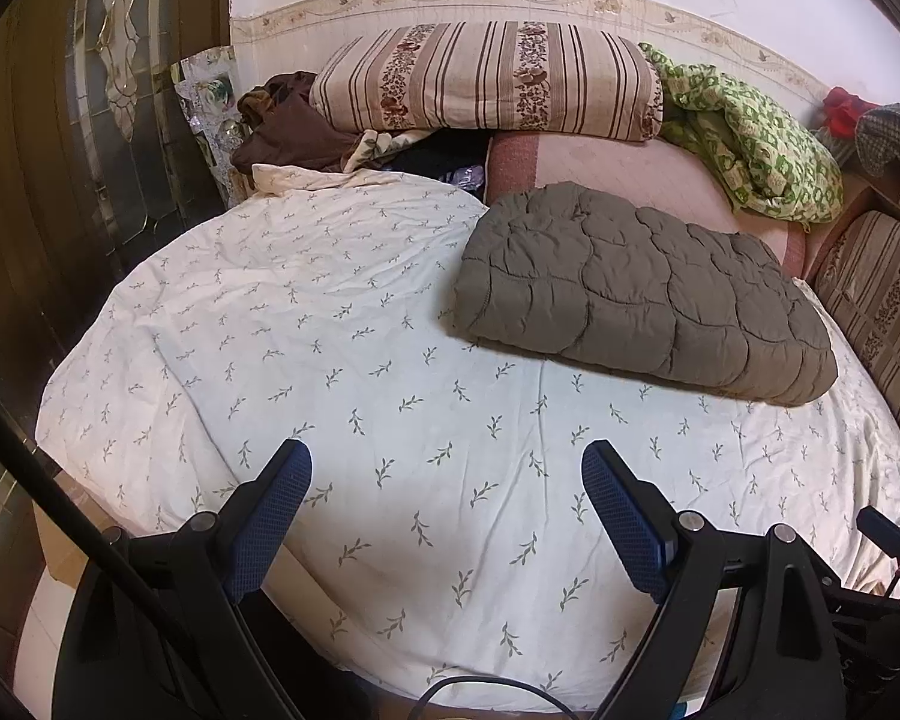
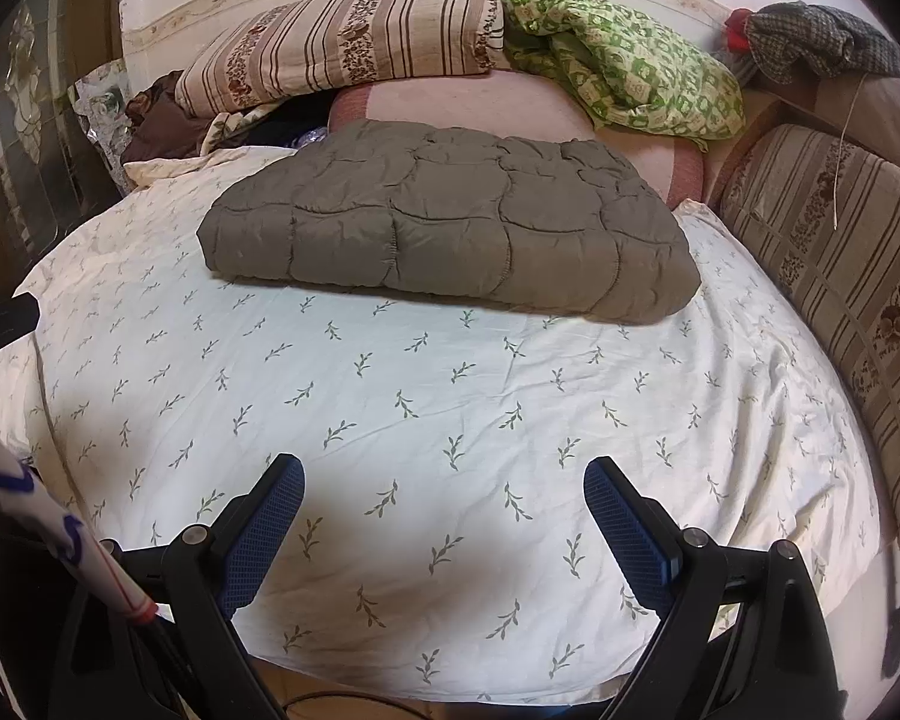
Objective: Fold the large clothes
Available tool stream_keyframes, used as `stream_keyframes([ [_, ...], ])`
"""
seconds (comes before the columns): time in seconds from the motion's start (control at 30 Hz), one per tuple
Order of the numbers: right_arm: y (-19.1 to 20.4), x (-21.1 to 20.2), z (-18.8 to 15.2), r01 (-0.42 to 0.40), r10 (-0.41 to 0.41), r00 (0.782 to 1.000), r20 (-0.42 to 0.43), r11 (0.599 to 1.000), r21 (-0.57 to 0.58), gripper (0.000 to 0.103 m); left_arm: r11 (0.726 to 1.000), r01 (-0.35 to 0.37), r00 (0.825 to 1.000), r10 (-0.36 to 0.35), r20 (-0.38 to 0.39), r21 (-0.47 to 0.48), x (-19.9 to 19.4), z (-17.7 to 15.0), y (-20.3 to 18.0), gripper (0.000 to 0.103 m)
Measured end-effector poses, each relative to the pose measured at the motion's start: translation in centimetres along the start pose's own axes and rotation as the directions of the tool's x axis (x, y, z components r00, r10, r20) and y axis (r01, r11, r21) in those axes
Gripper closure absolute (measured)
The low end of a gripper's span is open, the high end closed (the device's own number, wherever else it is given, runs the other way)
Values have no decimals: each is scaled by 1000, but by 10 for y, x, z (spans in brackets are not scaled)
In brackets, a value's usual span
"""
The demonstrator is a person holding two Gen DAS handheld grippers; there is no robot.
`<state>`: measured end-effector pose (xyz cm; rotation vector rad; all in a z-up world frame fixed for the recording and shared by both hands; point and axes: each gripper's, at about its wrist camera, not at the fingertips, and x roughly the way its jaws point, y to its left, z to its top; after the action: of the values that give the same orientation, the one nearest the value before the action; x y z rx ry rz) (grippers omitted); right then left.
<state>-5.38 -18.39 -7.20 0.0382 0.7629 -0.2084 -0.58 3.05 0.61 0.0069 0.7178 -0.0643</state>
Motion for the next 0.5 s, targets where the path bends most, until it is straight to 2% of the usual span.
stream_keyframes([
  [0.3,-1,2,3,7,-7,1000,-2,1000,6,6,1000,6,1000,-5,-16,17,4,-1,-3,12],
  [0.5,-6,3,18,16,-16,1000,18,1000,21,6,999,8,1000,-7,-25,32,7,-2,-6,12],
])
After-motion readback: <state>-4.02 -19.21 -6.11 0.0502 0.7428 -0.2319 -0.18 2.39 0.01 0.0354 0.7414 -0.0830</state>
